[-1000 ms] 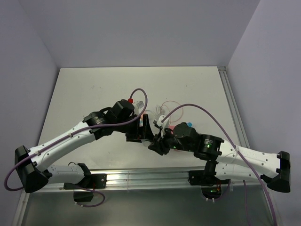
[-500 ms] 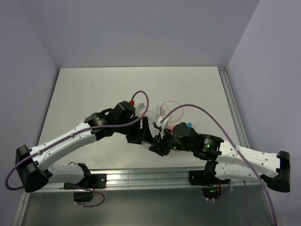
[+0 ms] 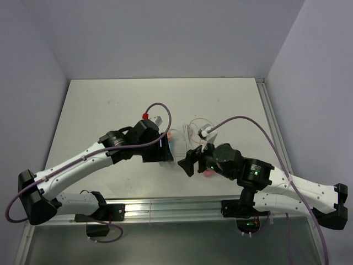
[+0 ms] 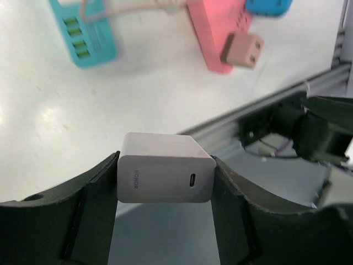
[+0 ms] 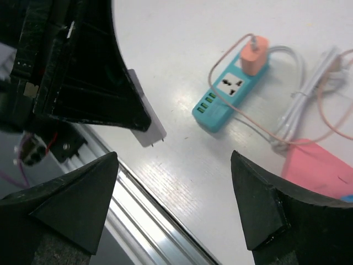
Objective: Insert the plug
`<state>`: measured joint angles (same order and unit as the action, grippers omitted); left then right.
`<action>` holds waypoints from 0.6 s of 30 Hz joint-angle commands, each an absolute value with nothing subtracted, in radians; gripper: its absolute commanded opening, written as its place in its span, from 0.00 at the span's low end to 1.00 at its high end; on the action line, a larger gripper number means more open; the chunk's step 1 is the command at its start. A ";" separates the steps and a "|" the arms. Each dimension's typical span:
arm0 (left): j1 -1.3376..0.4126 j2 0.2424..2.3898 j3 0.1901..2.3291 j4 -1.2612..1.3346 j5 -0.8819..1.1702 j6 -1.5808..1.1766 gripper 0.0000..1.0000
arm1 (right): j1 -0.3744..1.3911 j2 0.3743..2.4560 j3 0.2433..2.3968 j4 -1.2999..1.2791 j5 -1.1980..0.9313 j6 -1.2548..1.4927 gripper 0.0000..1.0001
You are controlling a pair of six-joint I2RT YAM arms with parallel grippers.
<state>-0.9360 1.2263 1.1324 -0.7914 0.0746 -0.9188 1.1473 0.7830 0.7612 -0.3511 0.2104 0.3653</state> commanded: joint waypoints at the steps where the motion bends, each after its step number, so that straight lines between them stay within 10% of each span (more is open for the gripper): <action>1: -0.939 1.235 1.192 -0.735 -0.103 -0.884 0.00 | 1.141 0.716 0.769 -0.399 0.415 0.497 0.89; 18: -0.942 1.502 1.183 -0.293 -0.256 -0.761 0.00 | 1.135 0.545 0.673 -0.453 0.512 0.641 0.89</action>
